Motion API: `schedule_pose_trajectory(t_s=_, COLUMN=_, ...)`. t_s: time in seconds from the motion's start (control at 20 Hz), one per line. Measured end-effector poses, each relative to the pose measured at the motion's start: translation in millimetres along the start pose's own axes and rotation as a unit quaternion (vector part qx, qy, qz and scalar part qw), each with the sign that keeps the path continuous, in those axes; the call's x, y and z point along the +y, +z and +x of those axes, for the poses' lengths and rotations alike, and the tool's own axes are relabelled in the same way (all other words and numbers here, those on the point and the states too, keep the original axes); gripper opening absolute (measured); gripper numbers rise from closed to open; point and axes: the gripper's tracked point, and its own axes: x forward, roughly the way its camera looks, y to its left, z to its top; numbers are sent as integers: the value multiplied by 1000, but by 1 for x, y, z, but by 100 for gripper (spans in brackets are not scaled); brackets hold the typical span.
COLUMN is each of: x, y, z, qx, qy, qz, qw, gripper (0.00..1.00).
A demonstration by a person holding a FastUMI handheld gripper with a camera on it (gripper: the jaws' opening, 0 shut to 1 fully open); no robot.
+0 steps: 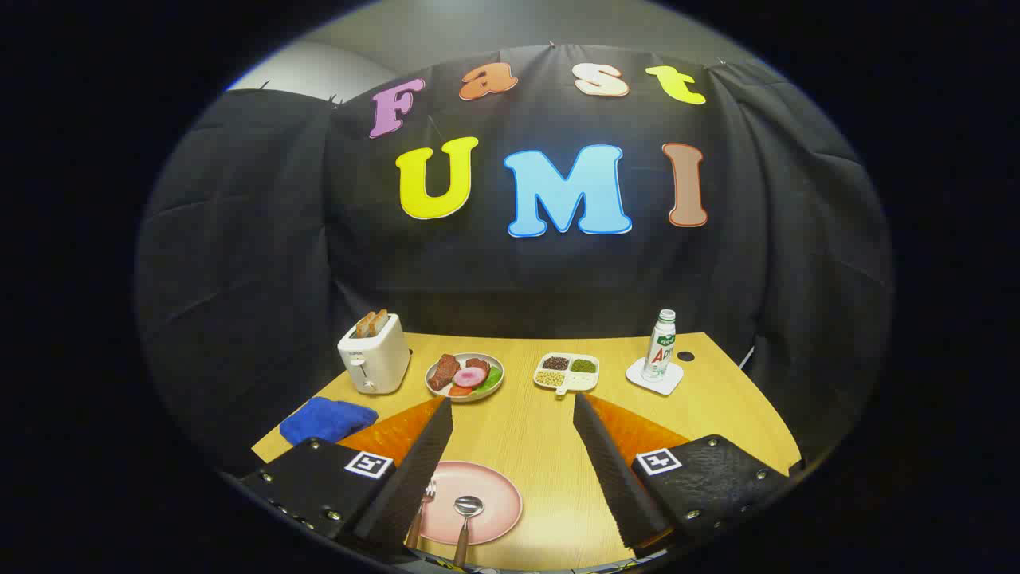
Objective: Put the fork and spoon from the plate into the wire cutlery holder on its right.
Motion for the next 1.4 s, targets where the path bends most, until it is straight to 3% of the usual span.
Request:
schedule_pose_trajectory(t_s=0.7, x=3, y=-28, z=5, qx=46, qy=5, qz=15, qw=999, gripper=95)
schedule_pose_trajectory(t_s=0.9, x=1, y=-52, z=9, qx=84, qy=3, qz=2, qw=996, gripper=95)
schedule_pose_trajectory(t_s=1.25, x=27, y=-156, z=10, qx=249, qy=46, qz=-4, qw=967, gripper=92)
schedule_pose_trajectory(t_s=1.4, x=40, y=-197, z=5, qx=313, qy=65, qz=-5, qw=947, gripper=82)
